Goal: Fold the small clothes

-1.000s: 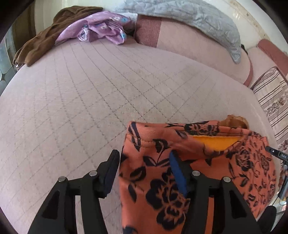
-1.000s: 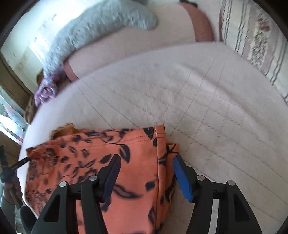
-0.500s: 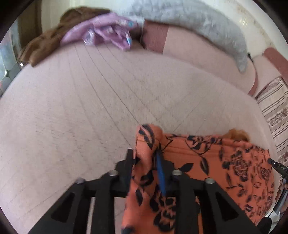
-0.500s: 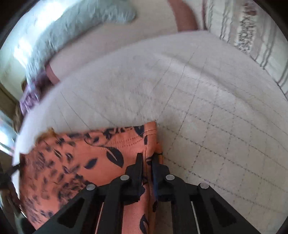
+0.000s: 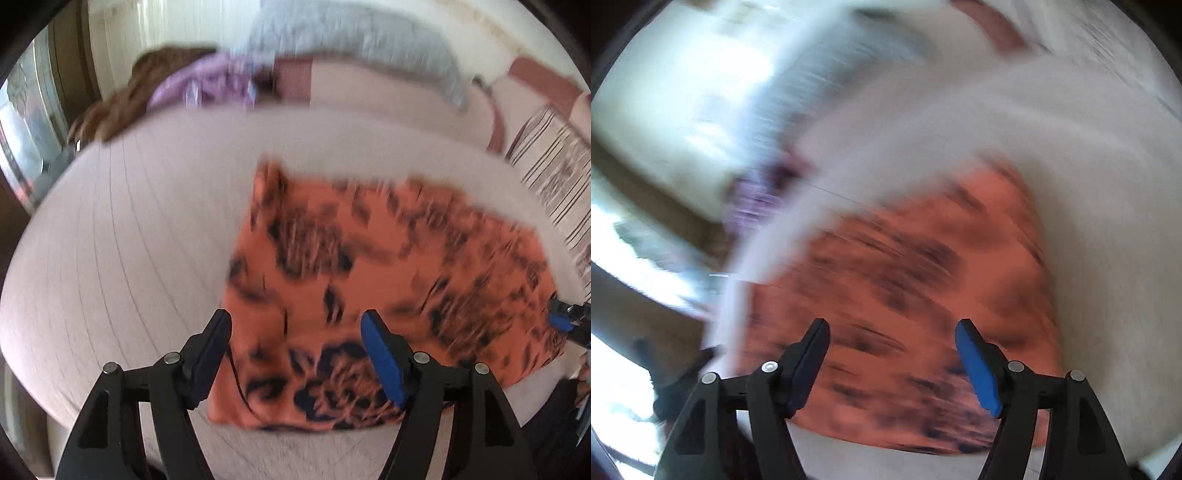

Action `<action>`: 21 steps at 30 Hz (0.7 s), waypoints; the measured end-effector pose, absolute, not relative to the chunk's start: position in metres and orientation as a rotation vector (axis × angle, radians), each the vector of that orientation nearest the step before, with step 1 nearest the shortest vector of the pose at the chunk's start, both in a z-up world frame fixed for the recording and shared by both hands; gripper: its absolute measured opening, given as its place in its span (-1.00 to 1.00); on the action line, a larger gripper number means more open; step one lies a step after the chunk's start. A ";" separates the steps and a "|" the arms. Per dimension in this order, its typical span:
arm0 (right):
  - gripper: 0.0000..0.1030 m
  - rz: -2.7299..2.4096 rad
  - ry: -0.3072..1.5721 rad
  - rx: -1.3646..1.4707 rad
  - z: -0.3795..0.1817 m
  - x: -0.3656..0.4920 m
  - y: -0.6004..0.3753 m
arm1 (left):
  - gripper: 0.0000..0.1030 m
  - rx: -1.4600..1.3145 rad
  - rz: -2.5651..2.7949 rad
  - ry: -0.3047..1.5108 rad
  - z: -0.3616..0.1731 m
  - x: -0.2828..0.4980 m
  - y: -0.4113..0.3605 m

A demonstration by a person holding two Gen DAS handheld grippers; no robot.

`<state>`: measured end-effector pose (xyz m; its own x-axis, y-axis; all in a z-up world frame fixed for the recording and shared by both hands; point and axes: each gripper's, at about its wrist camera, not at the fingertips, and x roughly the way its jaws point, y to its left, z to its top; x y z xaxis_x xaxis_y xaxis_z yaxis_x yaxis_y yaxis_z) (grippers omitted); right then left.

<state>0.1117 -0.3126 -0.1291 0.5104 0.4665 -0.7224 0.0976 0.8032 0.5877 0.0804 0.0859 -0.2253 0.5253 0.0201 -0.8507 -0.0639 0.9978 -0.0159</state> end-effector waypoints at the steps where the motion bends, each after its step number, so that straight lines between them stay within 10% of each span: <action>1: 0.17 0.222 1.043 0.647 -0.141 0.109 -0.316 | 0.42 -0.043 0.071 1.048 -0.231 0.077 0.087; 7: 0.62 0.274 0.871 0.591 -0.082 0.083 -0.310 | 0.42 -0.066 0.088 0.973 -0.211 0.055 0.086; 21: 0.59 0.222 0.956 0.697 -0.124 0.053 -0.319 | 0.42 -0.046 0.101 0.946 -0.194 0.036 0.078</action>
